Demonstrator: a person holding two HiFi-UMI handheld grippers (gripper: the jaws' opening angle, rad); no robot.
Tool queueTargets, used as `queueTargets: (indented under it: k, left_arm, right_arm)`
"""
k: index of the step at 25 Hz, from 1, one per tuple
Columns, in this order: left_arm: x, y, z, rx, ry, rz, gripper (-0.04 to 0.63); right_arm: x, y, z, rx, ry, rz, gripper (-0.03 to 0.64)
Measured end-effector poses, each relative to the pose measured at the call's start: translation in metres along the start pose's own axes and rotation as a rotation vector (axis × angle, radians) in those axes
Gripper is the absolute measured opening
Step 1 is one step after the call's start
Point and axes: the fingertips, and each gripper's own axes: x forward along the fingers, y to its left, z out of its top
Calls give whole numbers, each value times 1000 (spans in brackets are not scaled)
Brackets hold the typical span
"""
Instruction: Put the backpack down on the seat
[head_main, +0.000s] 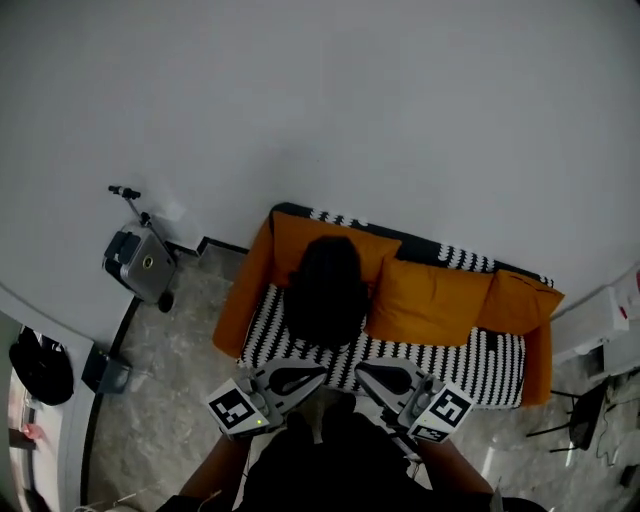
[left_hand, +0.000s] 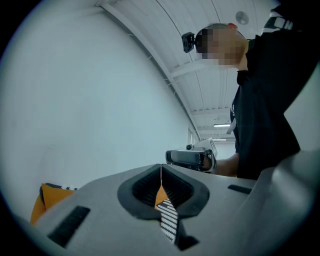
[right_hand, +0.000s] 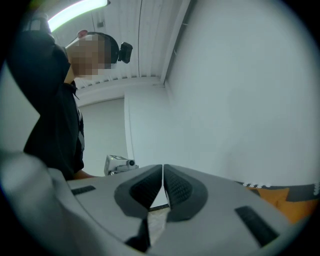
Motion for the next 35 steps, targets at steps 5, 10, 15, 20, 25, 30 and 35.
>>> queueTargets:
  k: [5,10,15,20,25,30,35]
  left_arm:
    - [5,-35,18,82,4,-22,23]
    - [-2,-62,26,125,-10,28,23]
    - [23,-96,5,94,9,18,23]
    - [41,-126,-11,88,16,3,23]
    - [54,-141,-18,104,46,-15,23]
    - [68,-148,-18,134,44,-33,23]
    - [72,-153,-18,141,44,-29,23]
  right_arm:
    - [-25,6,16,-45,-12,10,31]
    - [-46,23,9,-68,-11,45,31]
    - [-101,24,-1,-88,12,54,28]
    - [-148,24,-13,-75,14,27,28]
    - [-169,28,-9,-85,-15,14,28]
    - [-188,30,-6,-84,-22,-4,28]
    - [-197,31,-3,-80,-39,-10,29]
